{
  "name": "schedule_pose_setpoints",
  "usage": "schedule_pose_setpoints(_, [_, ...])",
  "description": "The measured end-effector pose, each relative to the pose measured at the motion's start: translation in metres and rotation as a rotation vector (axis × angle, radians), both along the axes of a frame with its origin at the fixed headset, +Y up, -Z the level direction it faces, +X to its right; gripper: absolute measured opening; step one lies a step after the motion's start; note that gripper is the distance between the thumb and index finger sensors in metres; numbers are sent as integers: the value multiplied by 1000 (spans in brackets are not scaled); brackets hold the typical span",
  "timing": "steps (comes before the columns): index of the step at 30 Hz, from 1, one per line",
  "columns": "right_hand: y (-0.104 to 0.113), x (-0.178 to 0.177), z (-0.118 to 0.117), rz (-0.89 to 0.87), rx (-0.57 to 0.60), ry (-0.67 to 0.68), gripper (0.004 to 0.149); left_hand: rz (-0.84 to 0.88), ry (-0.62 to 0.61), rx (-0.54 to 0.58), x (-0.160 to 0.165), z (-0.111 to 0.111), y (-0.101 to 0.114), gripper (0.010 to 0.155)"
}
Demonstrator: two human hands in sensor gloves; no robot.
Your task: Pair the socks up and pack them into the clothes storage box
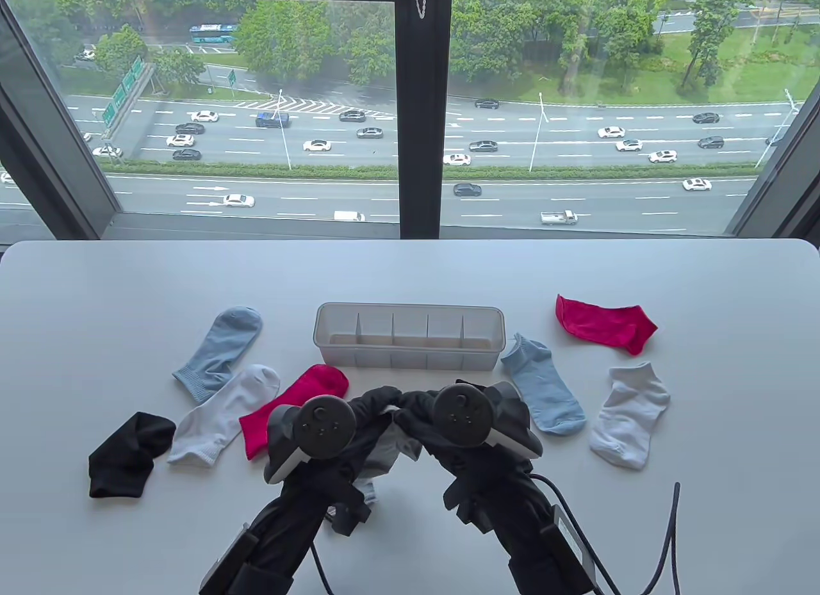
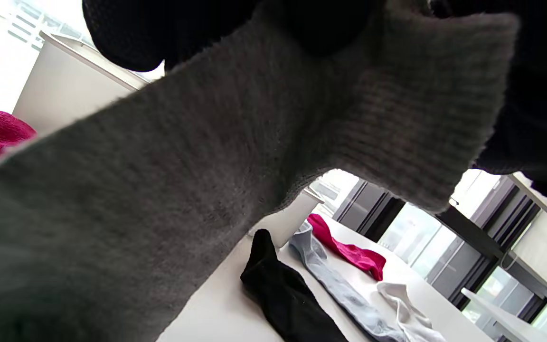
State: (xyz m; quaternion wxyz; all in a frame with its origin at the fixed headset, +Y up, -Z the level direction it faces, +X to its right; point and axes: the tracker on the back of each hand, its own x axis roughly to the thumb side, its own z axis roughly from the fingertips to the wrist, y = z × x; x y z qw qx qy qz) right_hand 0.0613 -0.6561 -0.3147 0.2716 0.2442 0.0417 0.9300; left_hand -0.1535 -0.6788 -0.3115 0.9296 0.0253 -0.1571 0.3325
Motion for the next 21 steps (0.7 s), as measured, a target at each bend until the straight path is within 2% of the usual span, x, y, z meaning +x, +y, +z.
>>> schedule_pose_setpoints(1, [-3, 3, -2, -32, -58, 47, 88, 21, 9, -27, -4, 0, -2, 38])
schedule_pose_setpoints(3, [-14, 2, -6, -77, -254, 179, 106, 67, 58, -22, -12, 1, -5, 38])
schedule_pose_setpoints(5, [-23, -4, -7, -33, -328, 242, 110, 117, 43, -10, -15, 2, -5, 38])
schedule_pose_setpoints(6, [-27, -6, -9, -30, -285, 205, 109, 143, 2, -19, -14, 3, -4, 38])
schedule_pose_setpoints(7, [-31, -6, -10, -107, -209, 83, 100, 143, -19, -32, -15, 4, -3, 38])
schedule_pose_setpoints(8, [-32, -3, -12, -196, -178, 8, 80, 143, -18, -22, -15, 5, -2, 39])
schedule_pose_setpoints(9, [-34, 2, -13, -352, -198, -72, 53, 142, -5, -13, -18, 4, -1, 39])
schedule_pose_setpoints(10, [-34, 5, -14, -410, -241, -73, 45, 143, 2, -28, -20, 3, -2, 40])
schedule_pose_setpoints(11, [-33, 12, -13, -436, -210, -69, 44, 144, 1, -63, -23, 2, -2, 41])
schedule_pose_setpoints(14, [-25, 17, -10, -357, -76, -96, 47, 148, -25, -96, -25, 0, -4, 42])
schedule_pose_setpoints(16, [-16, 13, -8, -347, -92, -26, 49, 128, -138, -112, -19, 0, -1, 55])
schedule_pose_setpoints(17, [-12, 12, -6, -359, -85, -17, 48, 146, -183, -128, -17, 1, 1, 56])
schedule_pose_setpoints(19, [-2, 13, -2, -372, -65, -3, 47, 215, -149, -66, -14, 6, 7, 40])
schedule_pose_setpoints(21, [9, 17, 1, -390, -44, -7, 45, 253, -189, -94, -11, 7, 12, 38])
